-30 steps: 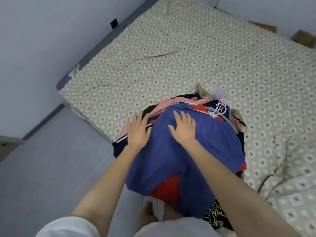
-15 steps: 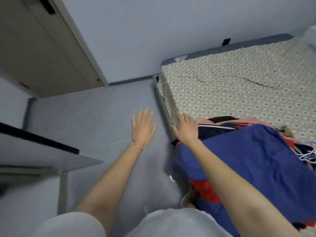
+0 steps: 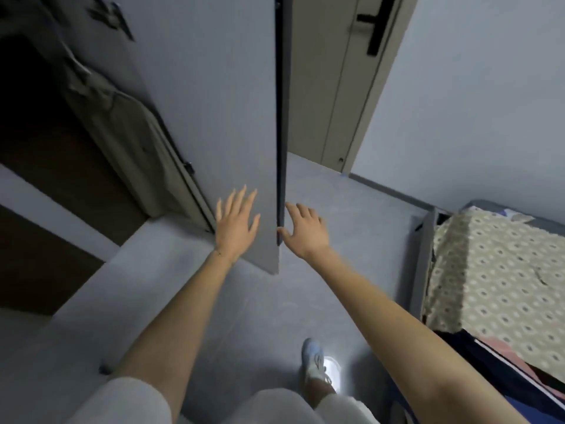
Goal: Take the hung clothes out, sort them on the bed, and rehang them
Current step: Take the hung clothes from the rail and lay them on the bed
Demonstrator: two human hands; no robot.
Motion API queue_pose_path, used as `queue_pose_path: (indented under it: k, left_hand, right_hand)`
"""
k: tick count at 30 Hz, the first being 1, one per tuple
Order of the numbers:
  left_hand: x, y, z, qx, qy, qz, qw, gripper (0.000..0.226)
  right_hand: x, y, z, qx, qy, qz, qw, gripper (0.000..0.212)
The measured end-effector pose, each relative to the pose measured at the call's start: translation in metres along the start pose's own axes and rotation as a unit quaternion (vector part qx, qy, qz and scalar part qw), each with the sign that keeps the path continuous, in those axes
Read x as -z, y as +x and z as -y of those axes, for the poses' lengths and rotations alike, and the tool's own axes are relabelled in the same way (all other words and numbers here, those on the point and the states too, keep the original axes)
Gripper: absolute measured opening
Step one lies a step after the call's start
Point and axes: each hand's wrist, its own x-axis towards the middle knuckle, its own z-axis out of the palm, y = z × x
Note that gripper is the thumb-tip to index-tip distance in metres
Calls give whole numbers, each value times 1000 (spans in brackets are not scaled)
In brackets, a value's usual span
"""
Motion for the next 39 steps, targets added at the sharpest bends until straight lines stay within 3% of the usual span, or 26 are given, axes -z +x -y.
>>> queue_pose_path:
  k: [10, 20, 27, 31, 36, 39]
  left_hand:
    - [83, 35, 167, 173, 86, -61, 979, 59]
    - [136, 89, 270, 303, 127, -101, 939, 59]
    - [152, 99, 331, 335, 112, -134, 926, 58]
    - [158, 106, 378, 338, 108, -123, 927, 58]
    - [167, 115, 422, 290, 98, -92, 947, 59]
    - [175, 122, 447, 267, 100, -93, 954, 59]
  right_hand:
    - [-3, 142, 154, 194, -48, 25, 979, 66]
    - [16, 286, 274, 291, -48, 19, 955, 69]
    - [9, 350, 332, 288, -48, 26, 956, 72]
    - [1, 383, 364, 237, -33, 30, 971, 76]
    - [-4, 411, 397, 196, -48, -4, 979, 42]
    - [-8, 422, 415, 181, -42, -18, 982, 36]
